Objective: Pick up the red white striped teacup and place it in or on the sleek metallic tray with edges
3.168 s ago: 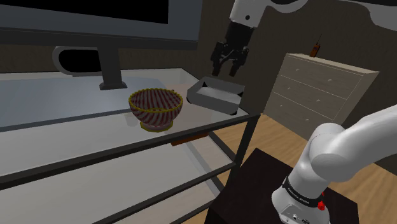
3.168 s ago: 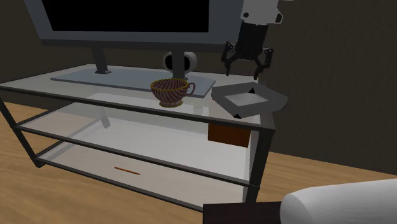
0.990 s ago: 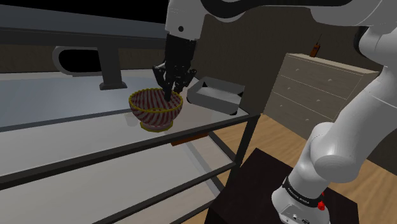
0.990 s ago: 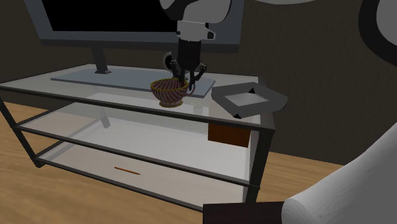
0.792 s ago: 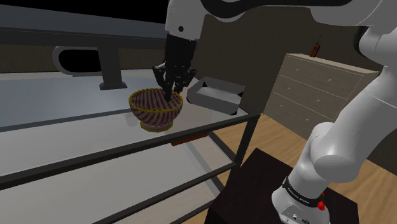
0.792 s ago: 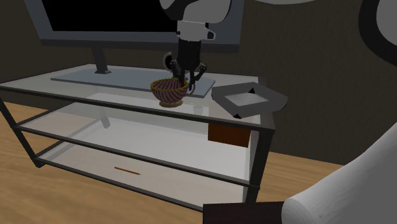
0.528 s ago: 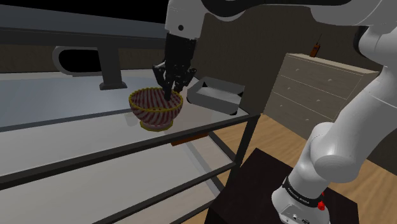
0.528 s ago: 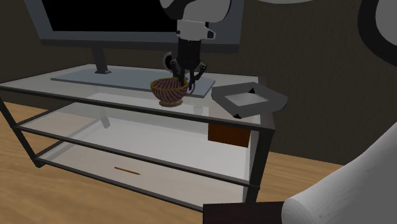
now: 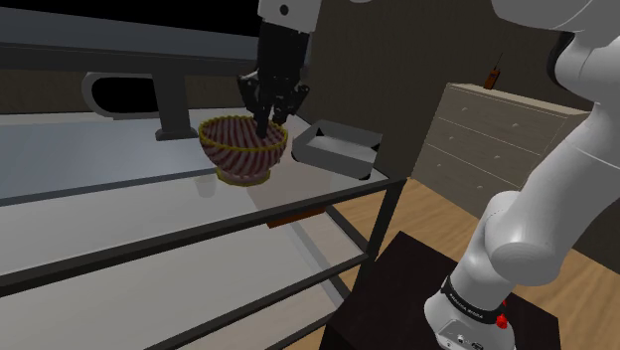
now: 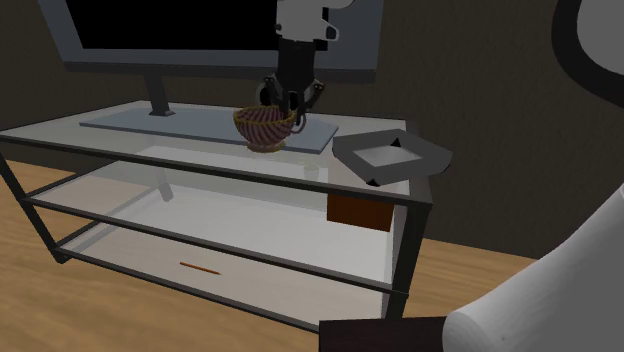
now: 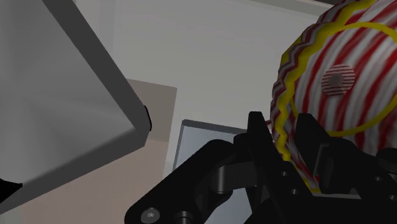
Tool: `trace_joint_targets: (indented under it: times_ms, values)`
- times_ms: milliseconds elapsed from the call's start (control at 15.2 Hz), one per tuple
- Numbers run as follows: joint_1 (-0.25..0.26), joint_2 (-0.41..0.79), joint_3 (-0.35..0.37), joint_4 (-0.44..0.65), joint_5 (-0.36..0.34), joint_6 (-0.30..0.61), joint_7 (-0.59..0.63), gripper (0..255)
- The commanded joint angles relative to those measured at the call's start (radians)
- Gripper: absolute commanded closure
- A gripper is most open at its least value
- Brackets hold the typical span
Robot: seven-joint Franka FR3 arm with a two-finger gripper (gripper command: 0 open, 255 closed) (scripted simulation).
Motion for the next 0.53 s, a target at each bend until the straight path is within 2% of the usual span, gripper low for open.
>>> trace_joint_targets:
  times_ms: [0,462]
  values:
    - [-0.002,0.006,-0.001,0.034,-0.003,-0.028,0.001,255]
    - [-0.002,0.042,0.003,0.168,-0.017,-0.127,0.018,255]
